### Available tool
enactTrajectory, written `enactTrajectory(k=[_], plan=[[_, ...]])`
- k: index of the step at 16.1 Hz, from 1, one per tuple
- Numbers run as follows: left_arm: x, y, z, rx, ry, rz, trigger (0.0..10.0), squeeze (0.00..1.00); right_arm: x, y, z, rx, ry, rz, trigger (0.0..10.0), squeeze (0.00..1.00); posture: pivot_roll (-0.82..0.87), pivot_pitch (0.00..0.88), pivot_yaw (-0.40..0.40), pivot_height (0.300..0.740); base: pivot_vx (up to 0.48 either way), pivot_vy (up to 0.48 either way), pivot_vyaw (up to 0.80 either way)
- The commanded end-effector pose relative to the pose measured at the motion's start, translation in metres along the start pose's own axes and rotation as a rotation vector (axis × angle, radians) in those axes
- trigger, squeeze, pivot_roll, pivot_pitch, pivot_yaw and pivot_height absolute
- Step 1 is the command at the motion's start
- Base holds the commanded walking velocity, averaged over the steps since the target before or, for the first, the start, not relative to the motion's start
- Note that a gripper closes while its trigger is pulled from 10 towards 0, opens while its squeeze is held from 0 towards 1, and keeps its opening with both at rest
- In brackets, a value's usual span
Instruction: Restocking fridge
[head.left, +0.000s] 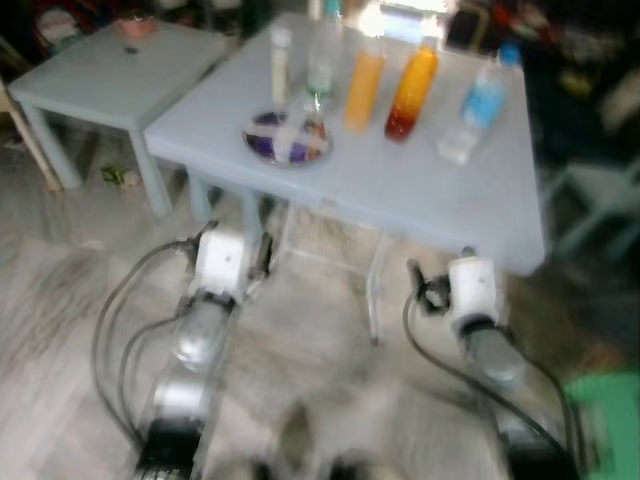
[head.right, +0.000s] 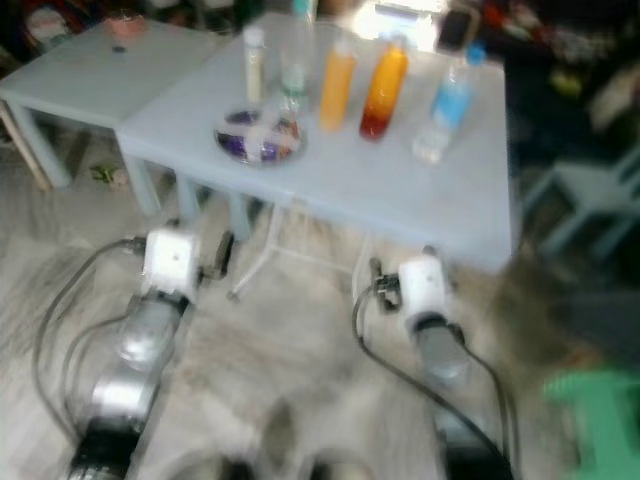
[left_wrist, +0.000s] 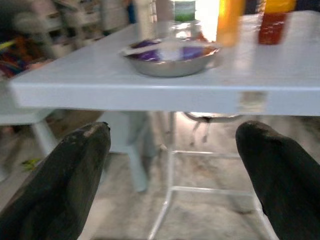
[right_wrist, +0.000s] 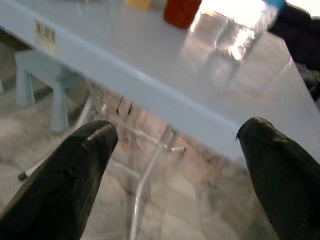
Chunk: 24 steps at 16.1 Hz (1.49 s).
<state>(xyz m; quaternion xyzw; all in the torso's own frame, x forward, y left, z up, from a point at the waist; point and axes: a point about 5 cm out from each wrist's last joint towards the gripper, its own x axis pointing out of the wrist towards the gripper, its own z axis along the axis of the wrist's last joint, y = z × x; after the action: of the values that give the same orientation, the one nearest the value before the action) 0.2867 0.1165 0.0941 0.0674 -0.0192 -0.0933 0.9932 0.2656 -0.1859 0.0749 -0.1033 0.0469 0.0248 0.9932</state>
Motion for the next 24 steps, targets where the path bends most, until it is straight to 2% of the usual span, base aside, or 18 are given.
enactTrajectory(k=[1, 3, 7, 8, 11, 13, 15, 18, 22, 23, 24], plan=[[0.000, 0.004, 0.003, -0.005, -0.009, 0.003, 10.0, 0.00, 0.002, 0.001, 0.013, 0.044, -0.073, 0.014, 10.0, 0.00, 0.03, 0.104, -0.056, 0.740, 0.285, 0.386, 0.00], [-0.005, 0.014, 0.002, -0.064, 0.018, 0.046, 10.0, 0.00, 0.000, 0.009, 0.035, 0.202, -0.186, 0.072, 10.0, 0.00, 0.05, 0.117, -0.050, 0.740, 0.144, 0.156, 0.00], [-0.012, 0.019, -0.001, -0.110, 0.045, 0.098, 10.0, 0.00, 0.001, 0.017, 0.039, 0.293, -0.188, 0.051, 10.0, 0.00, 0.07, 0.135, -0.043, 0.740, 0.000, 0.000, 0.00], [-0.014, 0.016, -0.001, -0.135, 0.040, 0.067, 10.0, 0.00, -0.001, 0.019, 0.038, 0.340, -0.176, 0.055, 10.0, 0.00, 0.06, 0.134, -0.044, 0.740, 0.000, 0.000, 0.00], [-0.014, 0.016, -0.002, -0.153, 0.039, 0.070, 10.0, 0.00, -0.002, 0.019, 0.038, 0.329, -0.176, 0.052, 10.0, 0.00, 0.05, 0.127, -0.036, 0.740, 0.266, 0.120, 0.00], [-0.012, 0.016, -0.003, -0.167, 0.043, 0.075, 10.0, 0.00, -0.002, 0.016, 0.036, 0.283, -0.167, 0.041, 10.0, 0.00, 0.03, 0.115, -0.025, 0.740, 0.339, 0.339, 0.00], [-0.010, 0.013, -0.002, -0.162, 0.037, 0.055, 10.0, 0.00, -0.001, 0.011, 0.036, 0.271, -0.158, -0.004, 10.0, 0.00, 0.03, 0.113, -0.025, 0.740, 0.420, 0.126, 0.00], [-0.009, 0.009, -0.001, -0.161, 0.031, 0.044, 10.0, 0.00, 0.003, 0.014, 0.033, 0.240, -0.133, 0.017, 10.0, 0.00, 0.03, 0.106, -0.032, 0.740, 0.446, 0.000, 0.00], [-0.007, 0.008, 0.002, -0.157, 0.010, 0.028, 10.0, 0.00, 0.003, 0.015, 0.032, 0.263, -0.119, 0.033, 10.0, 0.00, 0.03, 0.110, -0.039, 0.740, 0.469, 0.000, 0.00], [-0.007, 0.007, 0.001, -0.170, 0.018, 0.021, 10.0, 0.00, 0.004, 0.016, 0.027, 0.209, -0.088, 0.019, 10.0, 0.00, 0.03, 0.107, -0.042, 0.740, 0.480, 0.000, 0.00], [-0.007, 0.006, 0.000, -0.176, 0.023, 0.021, 10.0, 0.00, 0.005, 0.016, 0.026, 0.204, -0.079, 0.014, 10.0, 0.00, 0.03, 0.107, -0.043, 0.740, 0.480, 0.000, 0.00]])
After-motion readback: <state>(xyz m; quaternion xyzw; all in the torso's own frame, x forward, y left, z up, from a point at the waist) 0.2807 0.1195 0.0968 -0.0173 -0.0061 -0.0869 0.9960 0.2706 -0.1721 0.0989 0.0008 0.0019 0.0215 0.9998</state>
